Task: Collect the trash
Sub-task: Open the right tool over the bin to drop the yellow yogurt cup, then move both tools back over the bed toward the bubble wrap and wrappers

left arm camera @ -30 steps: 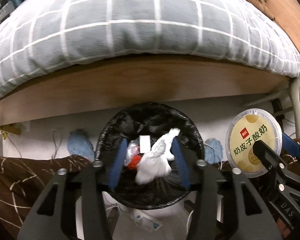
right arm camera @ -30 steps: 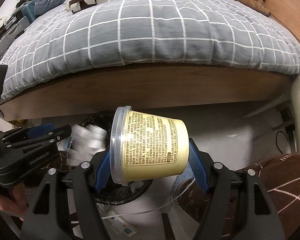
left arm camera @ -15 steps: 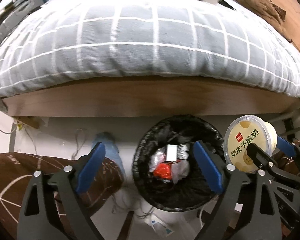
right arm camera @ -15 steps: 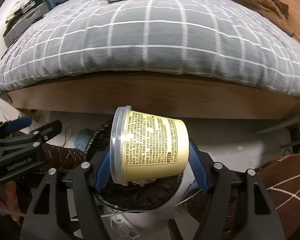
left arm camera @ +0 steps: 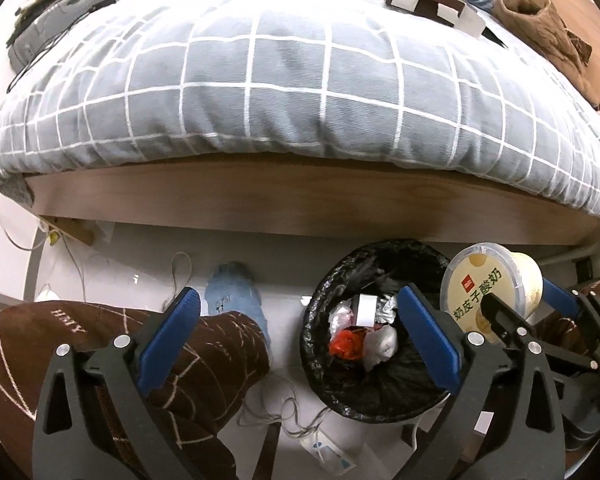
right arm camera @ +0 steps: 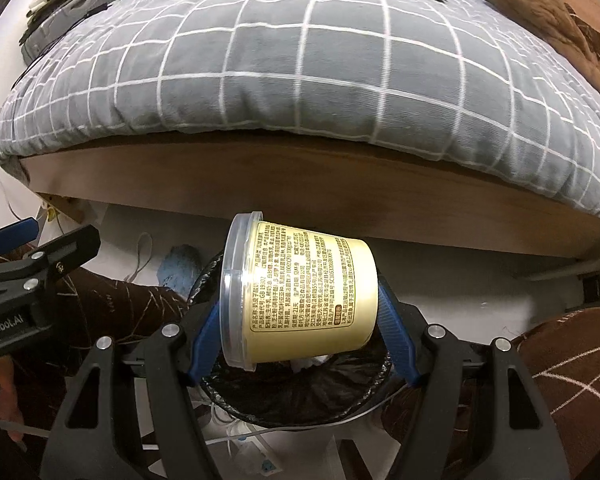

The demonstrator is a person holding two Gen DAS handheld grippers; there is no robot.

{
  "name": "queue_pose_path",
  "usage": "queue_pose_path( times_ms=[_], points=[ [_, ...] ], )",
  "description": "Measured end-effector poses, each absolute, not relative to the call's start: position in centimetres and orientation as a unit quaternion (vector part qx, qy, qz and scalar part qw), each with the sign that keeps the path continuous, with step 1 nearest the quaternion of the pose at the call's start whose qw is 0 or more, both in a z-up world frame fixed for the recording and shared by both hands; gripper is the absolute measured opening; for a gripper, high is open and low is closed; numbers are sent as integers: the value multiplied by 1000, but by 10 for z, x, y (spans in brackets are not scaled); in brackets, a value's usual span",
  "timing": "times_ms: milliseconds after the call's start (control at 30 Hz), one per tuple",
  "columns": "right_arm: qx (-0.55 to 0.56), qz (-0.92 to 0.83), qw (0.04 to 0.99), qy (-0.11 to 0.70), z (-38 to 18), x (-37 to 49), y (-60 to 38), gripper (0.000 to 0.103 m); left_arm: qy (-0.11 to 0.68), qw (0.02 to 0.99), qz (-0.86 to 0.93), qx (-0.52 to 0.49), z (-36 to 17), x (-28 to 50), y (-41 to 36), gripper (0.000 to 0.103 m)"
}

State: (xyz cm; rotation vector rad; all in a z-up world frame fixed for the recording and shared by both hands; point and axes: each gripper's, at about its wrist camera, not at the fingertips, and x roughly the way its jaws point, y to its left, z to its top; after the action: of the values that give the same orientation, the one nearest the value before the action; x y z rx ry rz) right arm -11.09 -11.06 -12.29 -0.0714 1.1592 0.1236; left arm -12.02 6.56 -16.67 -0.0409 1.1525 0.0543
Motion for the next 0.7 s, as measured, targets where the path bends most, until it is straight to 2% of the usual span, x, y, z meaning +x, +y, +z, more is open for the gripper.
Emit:
queue_pose_path(
  times_ms=[267,500,600,700],
  points=[
    [-39,60,834,547,-124,-111,-107,68,543,839,28,-20,-167,-122,68,97],
    [-36,44,846,529,-111,-111,-121,88,540,841,28,-18,-165,-121,69,97],
    [-33,37,851,523,-103,-110,-128,94,536,843,28,-21,-159,-119,69,97],
    [-34,30,859,509,-90,-109,-134,95,531,847,26,-20,-152,-117,67,97]
  ],
)
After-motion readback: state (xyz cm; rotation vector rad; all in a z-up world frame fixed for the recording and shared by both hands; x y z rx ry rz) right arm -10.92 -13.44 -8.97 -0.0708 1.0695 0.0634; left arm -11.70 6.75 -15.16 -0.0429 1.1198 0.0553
